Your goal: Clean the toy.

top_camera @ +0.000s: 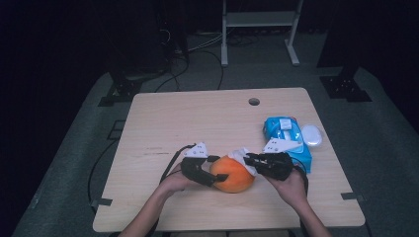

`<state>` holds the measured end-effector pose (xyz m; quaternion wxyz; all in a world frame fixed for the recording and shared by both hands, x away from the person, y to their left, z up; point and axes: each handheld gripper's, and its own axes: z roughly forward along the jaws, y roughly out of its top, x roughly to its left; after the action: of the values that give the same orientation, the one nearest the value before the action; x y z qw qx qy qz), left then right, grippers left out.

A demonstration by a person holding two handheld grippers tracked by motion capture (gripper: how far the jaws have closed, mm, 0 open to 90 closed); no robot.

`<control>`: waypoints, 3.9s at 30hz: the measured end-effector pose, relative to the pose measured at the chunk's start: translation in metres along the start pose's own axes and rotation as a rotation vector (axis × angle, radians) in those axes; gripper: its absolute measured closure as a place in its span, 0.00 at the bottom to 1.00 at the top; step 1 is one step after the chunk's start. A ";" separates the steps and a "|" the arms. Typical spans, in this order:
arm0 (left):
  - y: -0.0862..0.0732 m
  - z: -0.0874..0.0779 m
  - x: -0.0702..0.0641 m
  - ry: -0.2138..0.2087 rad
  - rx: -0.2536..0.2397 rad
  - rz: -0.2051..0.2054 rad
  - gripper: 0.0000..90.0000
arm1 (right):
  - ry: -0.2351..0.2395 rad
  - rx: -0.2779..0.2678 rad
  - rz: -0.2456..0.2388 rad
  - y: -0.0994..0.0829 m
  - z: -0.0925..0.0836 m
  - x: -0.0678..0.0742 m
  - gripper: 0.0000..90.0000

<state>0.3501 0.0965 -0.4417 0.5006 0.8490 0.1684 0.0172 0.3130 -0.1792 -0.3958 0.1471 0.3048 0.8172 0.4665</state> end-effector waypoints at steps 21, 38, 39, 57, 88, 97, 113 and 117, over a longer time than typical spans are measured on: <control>-0.004 -0.001 0.000 -0.008 0.008 -0.003 0.26 | -0.019 0.001 0.076 -0.016 -0.005 -0.020 0.86; 0.003 0.002 -0.016 -0.024 0.048 0.133 0.26 | 0.065 -0.021 0.049 -0.002 0.001 -0.006 0.86; 0.002 0.002 -0.016 -0.027 0.039 0.123 0.26 | 0.061 -0.019 0.065 -0.005 0.001 -0.010 0.86; 0.002 0.003 -0.015 -0.015 0.036 0.105 0.25 | 0.090 -0.001 -0.018 0.005 -0.001 0.011 0.86; 0.013 0.004 -0.025 -0.004 0.086 0.159 0.25 | 0.036 -0.013 -0.027 0.007 -0.007 0.006 0.87; 0.015 0.009 -0.027 0.008 0.054 0.139 0.22 | 0.009 -0.002 -0.005 0.002 -0.008 -0.002 0.87; 0.012 0.011 -0.028 0.017 0.058 0.162 0.33 | 0.006 0.030 -0.052 0.011 -0.004 0.011 0.87; 0.014 0.013 -0.031 0.024 0.054 0.170 0.33 | -0.022 0.030 0.005 0.003 -0.012 -0.004 0.87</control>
<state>0.3277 0.0700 -0.4318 0.4722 0.8731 0.1021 0.0651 0.3111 -0.1891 -0.3869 0.1505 0.3140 0.8217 0.4512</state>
